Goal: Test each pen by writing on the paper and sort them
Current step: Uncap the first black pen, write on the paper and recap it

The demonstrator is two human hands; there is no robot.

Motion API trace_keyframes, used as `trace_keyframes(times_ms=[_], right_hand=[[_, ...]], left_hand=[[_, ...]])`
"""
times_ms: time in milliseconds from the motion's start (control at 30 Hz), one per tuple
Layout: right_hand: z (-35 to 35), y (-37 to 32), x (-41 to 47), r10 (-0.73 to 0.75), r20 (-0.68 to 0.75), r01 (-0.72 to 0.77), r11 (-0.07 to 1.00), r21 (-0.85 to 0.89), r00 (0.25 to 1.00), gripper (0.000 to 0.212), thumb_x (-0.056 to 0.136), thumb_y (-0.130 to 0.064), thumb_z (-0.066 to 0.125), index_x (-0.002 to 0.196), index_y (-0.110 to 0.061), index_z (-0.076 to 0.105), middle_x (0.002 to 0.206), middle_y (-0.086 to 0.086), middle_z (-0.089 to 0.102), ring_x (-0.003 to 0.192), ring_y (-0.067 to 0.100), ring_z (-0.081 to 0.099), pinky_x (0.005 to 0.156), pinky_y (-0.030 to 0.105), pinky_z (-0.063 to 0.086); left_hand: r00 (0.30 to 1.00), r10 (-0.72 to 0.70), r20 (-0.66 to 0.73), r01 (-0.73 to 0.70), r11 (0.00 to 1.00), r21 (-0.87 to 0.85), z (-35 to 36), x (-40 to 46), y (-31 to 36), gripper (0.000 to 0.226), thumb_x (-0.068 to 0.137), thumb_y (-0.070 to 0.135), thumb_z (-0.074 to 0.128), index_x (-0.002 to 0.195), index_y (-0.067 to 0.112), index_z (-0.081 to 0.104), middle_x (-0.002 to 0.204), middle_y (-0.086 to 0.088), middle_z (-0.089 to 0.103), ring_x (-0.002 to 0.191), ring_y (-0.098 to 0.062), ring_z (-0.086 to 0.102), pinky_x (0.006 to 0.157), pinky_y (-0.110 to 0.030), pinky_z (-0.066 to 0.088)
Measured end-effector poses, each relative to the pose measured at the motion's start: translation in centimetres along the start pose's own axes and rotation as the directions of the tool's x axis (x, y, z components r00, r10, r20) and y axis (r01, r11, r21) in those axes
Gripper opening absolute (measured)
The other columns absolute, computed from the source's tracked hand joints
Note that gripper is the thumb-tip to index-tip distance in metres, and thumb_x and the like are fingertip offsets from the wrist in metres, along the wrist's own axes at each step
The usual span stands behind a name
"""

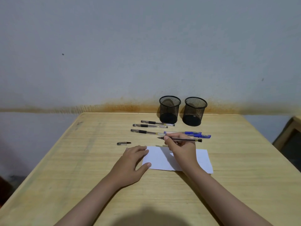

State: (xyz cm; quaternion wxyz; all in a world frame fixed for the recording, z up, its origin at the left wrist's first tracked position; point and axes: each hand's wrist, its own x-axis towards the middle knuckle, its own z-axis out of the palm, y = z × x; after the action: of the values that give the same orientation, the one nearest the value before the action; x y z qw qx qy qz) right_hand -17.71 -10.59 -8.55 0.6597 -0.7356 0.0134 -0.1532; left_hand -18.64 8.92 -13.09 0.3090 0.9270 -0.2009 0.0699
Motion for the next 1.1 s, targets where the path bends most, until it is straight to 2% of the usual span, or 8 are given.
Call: trace_keyframes(times_ms=[100,200,300,400,533,700,933,1100], right_hand=[[0.8,0.3,0.5,0.035,0.02,-0.035,0.999,0.008,0.999,0.014,0.083,-0.015,0.072,0.074,-0.025,0.069,0.077,-0.002,0.071,0.08,0.021,0.068,0.073,0.033,0.057],[1.7,0.7,1.0,0.107,0.076,-0.111,0.993,0.046,0.991,0.007,0.084,-0.012,0.07,0.077,-0.011,0.068,0.073,0.002,0.069,0.074,0.016,0.066,0.066,0.026,0.057],[1.9,1.5,1.3,0.12,0.09,-0.119,0.993,-0.009,0.989,0.008,0.083,-0.005,0.069,0.079,-0.002,0.063,0.073,0.008,0.065,0.067,0.013,0.066,0.057,0.019,0.054],[1.6,2.1,1.5,0.106,0.082,-0.102,0.993,-0.058,0.991,0.013,0.081,-0.004,0.07,0.076,0.001,0.059,0.074,0.018,0.064,0.068,0.024,0.068,0.061,0.032,0.06],[1.8,1.9,1.4,0.158,0.12,-0.16,0.987,0.01,0.98,0.02,0.081,-0.007,0.073,0.072,0.0,0.056,0.064,0.019,0.064,0.055,0.021,0.069,0.06,0.035,0.06],[3.3,1.0,2.5,0.257,0.167,-0.283,0.947,0.154,0.952,0.016,0.082,-0.006,0.071,0.075,-0.001,0.057,0.067,0.028,0.063,0.057,0.029,0.067,0.057,0.036,0.055],[4.3,1.8,2.3,0.153,0.105,-0.154,0.988,0.004,0.983,0.021,0.082,-0.003,0.068,0.068,-0.002,0.052,0.067,0.031,0.063,0.053,0.027,0.068,0.048,0.033,0.055],[4.4,2.2,2.1,0.091,0.142,-0.085,0.995,-0.044,0.986,0.023,0.081,0.0,0.064,0.065,-0.004,0.047,0.063,0.033,0.055,0.052,0.03,0.063,0.053,0.037,0.054]], left_hand=[[1.0,0.009,-0.028,-0.009,1.0,0.009,0.0,-0.1,0.3,0.061,0.074,0.063,0.048,0.121,0.026,0.057,0.128,0.017,0.048,0.119,-0.001,0.039,0.098,-0.022,0.035],[0.999,0.015,-0.042,-0.015,1.0,0.001,0.0,-0.2,0.4,0.055,0.075,0.062,0.049,0.116,0.027,0.06,0.124,0.017,0.05,0.115,-0.001,0.042,0.092,-0.023,0.04],[0.999,-0.009,-0.042,0.008,1.0,-0.023,0.0,-0.2,0.3,0.051,0.078,0.059,0.046,0.117,0.029,0.06,0.13,0.018,0.049,0.12,0.002,0.039,0.099,-0.027,0.04],[0.999,-0.04,-0.017,0.04,0.999,0.026,-0.1,-0.2,0.2,0.059,0.076,0.063,0.042,0.125,0.032,0.054,0.139,0.016,0.044,0.128,-0.003,0.035,0.109,-0.038,0.032],[0.997,-0.076,-0.002,0.076,0.992,0.104,-0.1,-0.3,0.2,0.065,0.074,0.067,0.038,0.131,0.036,0.047,0.146,0.011,0.037,0.135,-0.009,0.029,0.113,-0.047,0.022],[0.995,-0.095,0.01,0.094,0.992,0.087,-0.2,-0.2,0.2,0.066,0.072,0.068,0.039,0.131,0.038,0.047,0.147,0.012,0.035,0.136,-0.01,0.028,0.113,-0.045,0.024],[0.991,-0.136,0.012,0.135,0.991,0.024,-0.3,-0.3,0.3,0.069,0.069,0.069,0.044,0.13,0.038,0.049,0.149,0.015,0.032,0.14,-0.008,0.022,0.115,-0.042,0.022],[0.99,-0.139,0.025,0.139,0.99,0.002,-0.4,-0.3,0.1,0.069,0.068,0.07,0.045,0.129,0.039,0.048,0.151,0.015,0.027,0.143,-0.006,0.015,0.117,-0.041,0.018]])
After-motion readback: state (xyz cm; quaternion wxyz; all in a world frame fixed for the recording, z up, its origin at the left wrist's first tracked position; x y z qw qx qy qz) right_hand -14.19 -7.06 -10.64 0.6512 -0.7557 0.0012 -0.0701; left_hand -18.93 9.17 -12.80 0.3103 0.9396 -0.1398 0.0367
